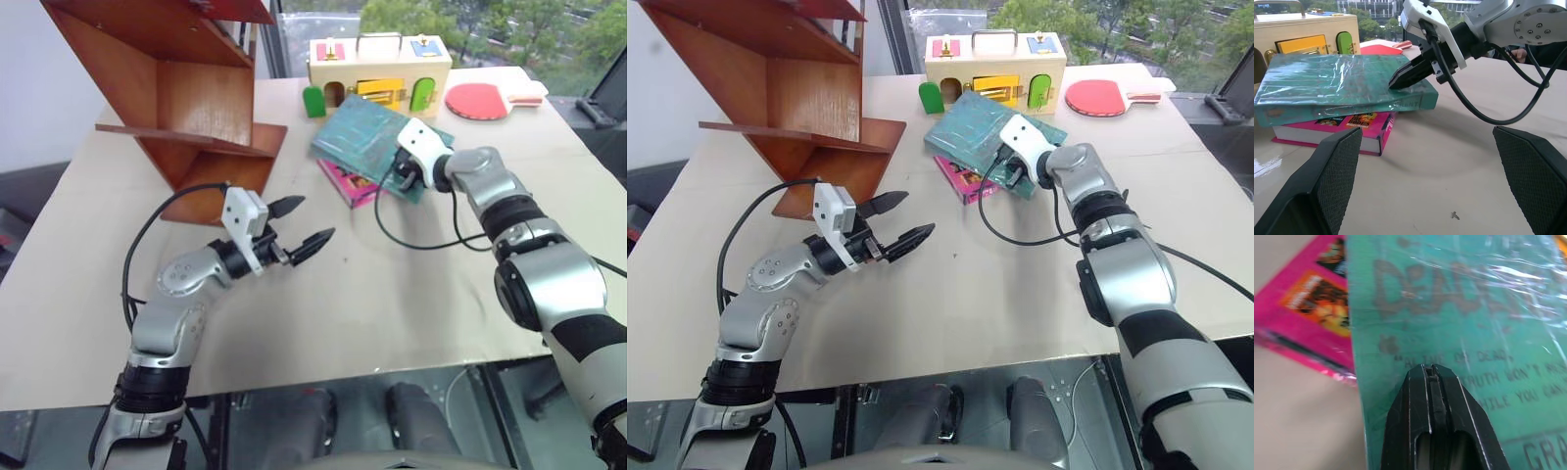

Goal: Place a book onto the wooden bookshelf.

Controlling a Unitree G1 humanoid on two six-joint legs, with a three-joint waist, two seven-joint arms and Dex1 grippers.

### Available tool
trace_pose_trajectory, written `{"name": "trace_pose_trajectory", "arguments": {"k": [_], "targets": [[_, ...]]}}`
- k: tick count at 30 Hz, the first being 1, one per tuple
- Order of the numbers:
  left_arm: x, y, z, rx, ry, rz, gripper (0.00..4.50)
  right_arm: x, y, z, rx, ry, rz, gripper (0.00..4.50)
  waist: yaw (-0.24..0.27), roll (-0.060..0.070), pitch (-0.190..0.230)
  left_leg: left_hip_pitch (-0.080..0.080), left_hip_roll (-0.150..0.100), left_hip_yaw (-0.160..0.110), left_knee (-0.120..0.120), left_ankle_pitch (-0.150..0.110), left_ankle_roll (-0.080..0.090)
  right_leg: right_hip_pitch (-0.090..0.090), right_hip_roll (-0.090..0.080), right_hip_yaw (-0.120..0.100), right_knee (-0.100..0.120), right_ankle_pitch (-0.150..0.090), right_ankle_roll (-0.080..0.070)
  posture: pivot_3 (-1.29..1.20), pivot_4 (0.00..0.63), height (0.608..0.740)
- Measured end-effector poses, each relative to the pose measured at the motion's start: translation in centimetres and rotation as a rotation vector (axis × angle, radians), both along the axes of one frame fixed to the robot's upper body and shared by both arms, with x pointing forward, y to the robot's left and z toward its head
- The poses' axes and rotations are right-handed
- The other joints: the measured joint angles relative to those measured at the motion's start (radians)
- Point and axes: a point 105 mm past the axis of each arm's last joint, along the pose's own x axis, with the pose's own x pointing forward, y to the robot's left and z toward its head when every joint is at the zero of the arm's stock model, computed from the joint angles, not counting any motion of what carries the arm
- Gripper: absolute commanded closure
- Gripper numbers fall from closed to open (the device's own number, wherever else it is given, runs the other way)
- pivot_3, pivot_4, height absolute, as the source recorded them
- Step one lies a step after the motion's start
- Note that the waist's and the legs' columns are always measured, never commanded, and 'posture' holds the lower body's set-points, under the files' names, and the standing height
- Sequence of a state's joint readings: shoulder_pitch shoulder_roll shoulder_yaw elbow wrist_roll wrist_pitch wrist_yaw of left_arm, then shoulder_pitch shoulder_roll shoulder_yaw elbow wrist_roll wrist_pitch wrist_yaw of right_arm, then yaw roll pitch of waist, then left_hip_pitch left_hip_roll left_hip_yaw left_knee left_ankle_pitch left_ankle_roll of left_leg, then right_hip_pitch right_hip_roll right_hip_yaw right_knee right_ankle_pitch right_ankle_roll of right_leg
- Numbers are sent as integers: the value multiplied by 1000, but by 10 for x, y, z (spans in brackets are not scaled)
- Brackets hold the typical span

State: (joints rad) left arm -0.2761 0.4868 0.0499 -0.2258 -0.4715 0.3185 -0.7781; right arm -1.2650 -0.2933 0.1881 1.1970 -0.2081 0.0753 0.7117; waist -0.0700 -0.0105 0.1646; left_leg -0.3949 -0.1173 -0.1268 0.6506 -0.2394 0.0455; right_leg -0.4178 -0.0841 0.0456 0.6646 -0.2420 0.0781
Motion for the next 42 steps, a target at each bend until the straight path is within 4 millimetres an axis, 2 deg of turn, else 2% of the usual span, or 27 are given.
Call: {"name": "trace_pose_trajectory", "arguments": {"k": [5,11,18,20,23,25,30,33,35,42], "targets": [[2,-3,7,1,-24,-14,0,-2,1,4,88,-14,10,4475,0,0,0,0,0,0,0,0,0,0,0,0,0,0,0,0,150,740],[3,-3,4,1,-9,-26,0,-8,12,18,137,-58,82,4475,3,1,0,-4,0,-1,0,0,0,-2,-1,-1,-1,0,0,0,150,740],[8,-8,5,-9,-8,-40,0,15,-3,43,146,-222,-163,4475,6,1,1,-4,-1,-1,-1,0,0,-3,-1,0,-2,0,0,0,150,740],[8,-9,6,-11,-14,-41,0,18,-2,36,107,-226,-209,4475,4,1,0,-4,-1,-1,-1,0,0,-3,-1,0,-2,0,0,0,150,740],[9,-9,7,-9,-20,-34,0,19,-5,7,-52,-215,-246,4475,3,1,0,-4,-1,0,-1,0,0,-3,-1,0,-2,0,0,0,150,740],[9,-7,6,-7,-23,-19,0,18,-2,5,-76,-233,-233,4475,3,0,0,-3,-1,0,-1,0,0,-2,-1,0,-2,0,0,0,150,740],[6,1,-3,-3,3,10,0,9,22,-1,1,-134,-76,4475,-6,0,-1,0,1,1,0,0,0,-1,2,1,-1,0,0,0,150,740],[4,9,-5,3,8,29,0,-4,46,-7,41,-66,77,4475,-15,0,-1,0,3,0,-1,0,0,-1,4,1,0,0,0,0,150,740],[4,13,-4,14,7,35,0,-12,55,-12,58,-33,147,4475,-14,1,-1,0,3,0,-1,0,0,-1,3,1,0,0,0,0,150,740],[2,17,-5,7,10,47,0,-19,56,-17,139,-6,195,4475,-7,1,0,-2,1,-1,0,0,0,-2,3,0,-1,0,0,0,150,740]]}}
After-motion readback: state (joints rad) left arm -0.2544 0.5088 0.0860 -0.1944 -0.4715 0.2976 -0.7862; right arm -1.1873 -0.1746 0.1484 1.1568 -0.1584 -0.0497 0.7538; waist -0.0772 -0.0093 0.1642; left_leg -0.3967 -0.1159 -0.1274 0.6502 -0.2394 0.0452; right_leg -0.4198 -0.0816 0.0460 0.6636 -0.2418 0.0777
